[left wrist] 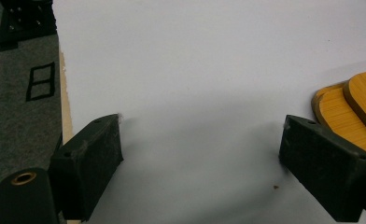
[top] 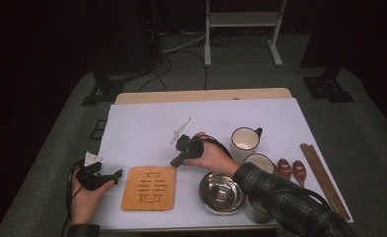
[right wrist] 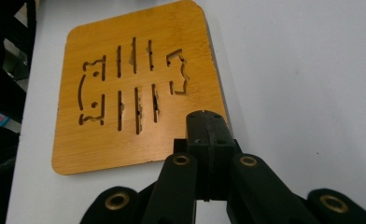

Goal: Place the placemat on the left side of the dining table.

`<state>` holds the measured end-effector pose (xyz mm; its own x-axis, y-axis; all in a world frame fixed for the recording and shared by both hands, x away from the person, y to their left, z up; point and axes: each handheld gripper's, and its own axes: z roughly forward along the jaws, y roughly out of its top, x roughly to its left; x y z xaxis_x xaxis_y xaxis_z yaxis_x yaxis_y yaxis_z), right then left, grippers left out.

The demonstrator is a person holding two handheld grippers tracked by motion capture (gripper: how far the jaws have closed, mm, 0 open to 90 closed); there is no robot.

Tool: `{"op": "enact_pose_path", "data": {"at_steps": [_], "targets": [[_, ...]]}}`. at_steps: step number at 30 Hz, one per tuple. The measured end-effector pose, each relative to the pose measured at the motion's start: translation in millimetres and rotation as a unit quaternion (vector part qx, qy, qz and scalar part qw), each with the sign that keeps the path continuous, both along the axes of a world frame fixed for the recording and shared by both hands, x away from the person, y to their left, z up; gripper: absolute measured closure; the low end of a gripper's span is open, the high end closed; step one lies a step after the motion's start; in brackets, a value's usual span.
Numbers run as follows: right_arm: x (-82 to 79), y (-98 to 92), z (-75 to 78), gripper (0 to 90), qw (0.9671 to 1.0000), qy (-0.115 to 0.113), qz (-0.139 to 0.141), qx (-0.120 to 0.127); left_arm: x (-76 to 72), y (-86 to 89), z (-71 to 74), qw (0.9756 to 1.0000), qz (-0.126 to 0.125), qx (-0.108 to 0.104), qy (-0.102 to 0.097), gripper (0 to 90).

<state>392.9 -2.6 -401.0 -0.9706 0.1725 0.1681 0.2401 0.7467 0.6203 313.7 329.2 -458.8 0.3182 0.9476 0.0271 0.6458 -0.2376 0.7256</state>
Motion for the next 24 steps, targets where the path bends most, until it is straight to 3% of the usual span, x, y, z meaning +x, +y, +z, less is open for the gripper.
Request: {"op": "enact_pose_path", "data": {"at_steps": [24], "targets": [[-5.4,10.6,-15.6,89.5,0.9993,0.004,0.007,-0.035,0.0,0.0,0.0,1.0,0.001,-0.001,0.001,11.8]]}}
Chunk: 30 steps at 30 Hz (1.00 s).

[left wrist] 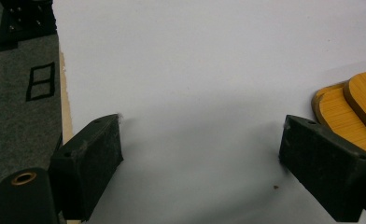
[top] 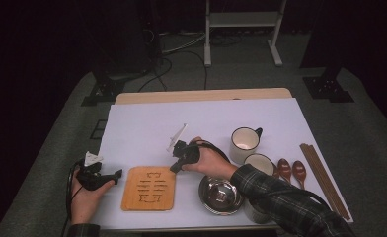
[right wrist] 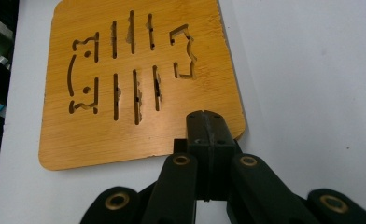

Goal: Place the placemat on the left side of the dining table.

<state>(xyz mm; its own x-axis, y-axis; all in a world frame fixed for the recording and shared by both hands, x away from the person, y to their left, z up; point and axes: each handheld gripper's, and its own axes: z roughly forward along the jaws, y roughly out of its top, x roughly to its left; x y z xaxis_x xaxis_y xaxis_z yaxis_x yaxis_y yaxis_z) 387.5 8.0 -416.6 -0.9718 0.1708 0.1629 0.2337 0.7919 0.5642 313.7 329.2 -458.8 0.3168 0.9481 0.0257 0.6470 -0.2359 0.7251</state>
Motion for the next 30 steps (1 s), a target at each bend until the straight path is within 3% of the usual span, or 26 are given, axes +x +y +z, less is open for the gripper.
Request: {"op": "enact_pose_path", "data": {"at_steps": [18,30], "targets": [[-3.2,9.1,-8.1,89.6,0.9996,-0.01,0.009,-0.025,0.1,0.1,0.0,1.0,0.0,0.0,0.0,11.8],[-4.1,9.0,-11.3,89.6,0.9991,-0.003,0.007,-0.042,-0.2,0.0,0.0,1.0,0.0,0.0,0.001,11.8]]}}
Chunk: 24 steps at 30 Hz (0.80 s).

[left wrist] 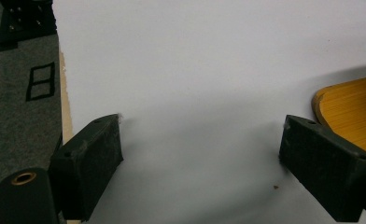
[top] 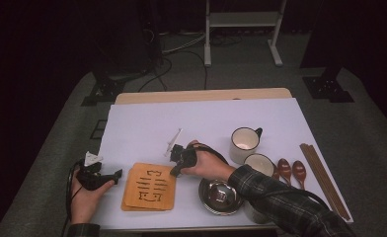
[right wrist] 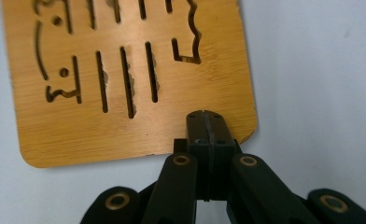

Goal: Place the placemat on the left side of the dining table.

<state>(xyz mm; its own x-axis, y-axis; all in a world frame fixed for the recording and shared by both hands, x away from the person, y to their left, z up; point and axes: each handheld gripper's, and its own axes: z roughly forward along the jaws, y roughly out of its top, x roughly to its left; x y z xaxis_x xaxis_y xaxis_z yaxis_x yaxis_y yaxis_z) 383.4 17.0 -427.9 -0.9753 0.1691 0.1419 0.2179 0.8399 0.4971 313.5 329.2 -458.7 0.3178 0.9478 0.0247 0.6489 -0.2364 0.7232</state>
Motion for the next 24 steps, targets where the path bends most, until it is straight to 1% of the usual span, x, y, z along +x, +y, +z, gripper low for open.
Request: {"op": "enact_pose_path", "data": {"at_steps": [2,10,15,16,18,19,21,24], "targets": [[-0.4,0.2,-2.0,89.6,1.0,-0.002,0.001,-0.009,0.0,-0.1,-0.1,1.0,0.001,-0.001,-0.001,11.8],[-0.8,-0.5,-2.6,89.6,0.9999,0.001,-0.002,-0.012,0.0,-0.1,0.1,1.0,0.0,0.001,0.0,11.7],[-1.1,-0.5,-2.6,89.6,0.9999,0.0,-0.002,-0.015,0.8,-1.0,0.5,1.0,0.003,-0.005,0.0,10.3],[-1.2,-0.5,-2.5,89.6,0.9999,0.0,-0.002,-0.015,1.0,-1.6,1.4,1.0,0.002,-0.003,0.001,10.5],[-1.3,-0.6,-2.6,89.6,0.9999,0.002,-0.003,-0.015,1.1,-2.0,3.0,0.9999,-0.001,-0.012,0.001,11.0],[-1.6,-0.7,-2.5,89.6,0.9999,0.002,-0.004,-0.016,1.1,-2.7,4.3,0.9999,-0.002,-0.01,0.002,11.0],[-1.8,-0.5,-2.4,89.6,0.9998,0.0,-0.002,-0.017,0.6,-3.9,6.5,0.9999,-0.003,-0.014,0.002,11.0],[-2.1,-0.7,-2.4,89.5,0.9998,0.001,-0.003,-0.018,-0.4,-3.6,9.7,1.0,-0.003,-0.009,0.001,10.9]]}}
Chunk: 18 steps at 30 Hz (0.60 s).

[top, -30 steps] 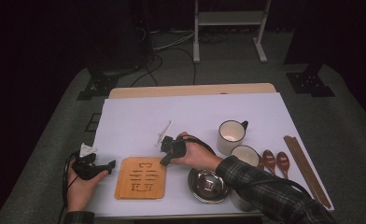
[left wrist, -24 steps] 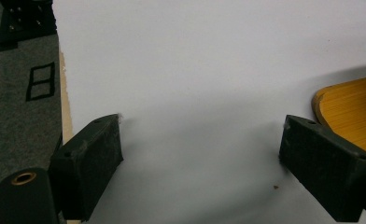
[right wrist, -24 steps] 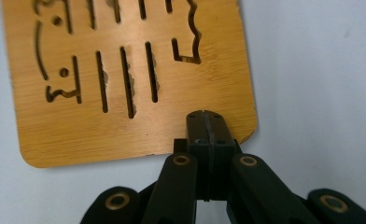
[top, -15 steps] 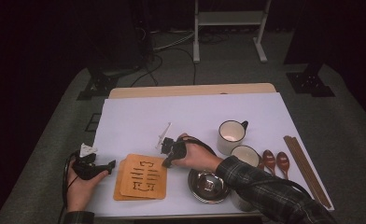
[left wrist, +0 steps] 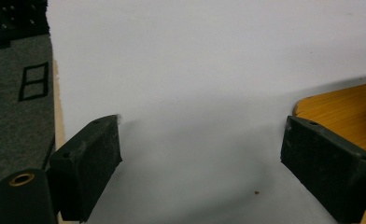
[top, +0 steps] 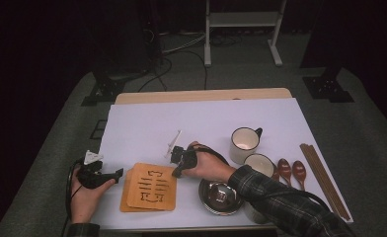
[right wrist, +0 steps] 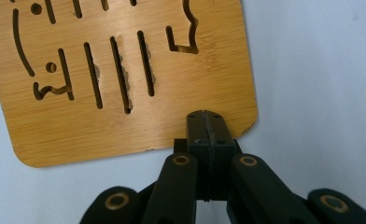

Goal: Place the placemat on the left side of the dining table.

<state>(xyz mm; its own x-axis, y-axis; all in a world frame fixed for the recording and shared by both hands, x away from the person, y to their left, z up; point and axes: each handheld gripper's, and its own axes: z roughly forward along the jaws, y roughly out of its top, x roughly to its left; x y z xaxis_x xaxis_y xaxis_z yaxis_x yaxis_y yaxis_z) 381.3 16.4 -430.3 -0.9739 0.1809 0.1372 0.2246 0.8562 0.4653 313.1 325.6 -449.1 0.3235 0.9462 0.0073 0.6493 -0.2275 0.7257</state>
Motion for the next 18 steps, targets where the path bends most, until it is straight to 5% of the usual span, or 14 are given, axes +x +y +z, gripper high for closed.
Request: {"op": "enact_pose_path", "data": {"at_steps": [18], "targets": [[0.0,0.1,-0.5,89.5,1.0,-0.004,0.004,0.0,-11.4,-4.3,24.0,0.9996,-0.005,-0.029,-0.001,12.4]]}}
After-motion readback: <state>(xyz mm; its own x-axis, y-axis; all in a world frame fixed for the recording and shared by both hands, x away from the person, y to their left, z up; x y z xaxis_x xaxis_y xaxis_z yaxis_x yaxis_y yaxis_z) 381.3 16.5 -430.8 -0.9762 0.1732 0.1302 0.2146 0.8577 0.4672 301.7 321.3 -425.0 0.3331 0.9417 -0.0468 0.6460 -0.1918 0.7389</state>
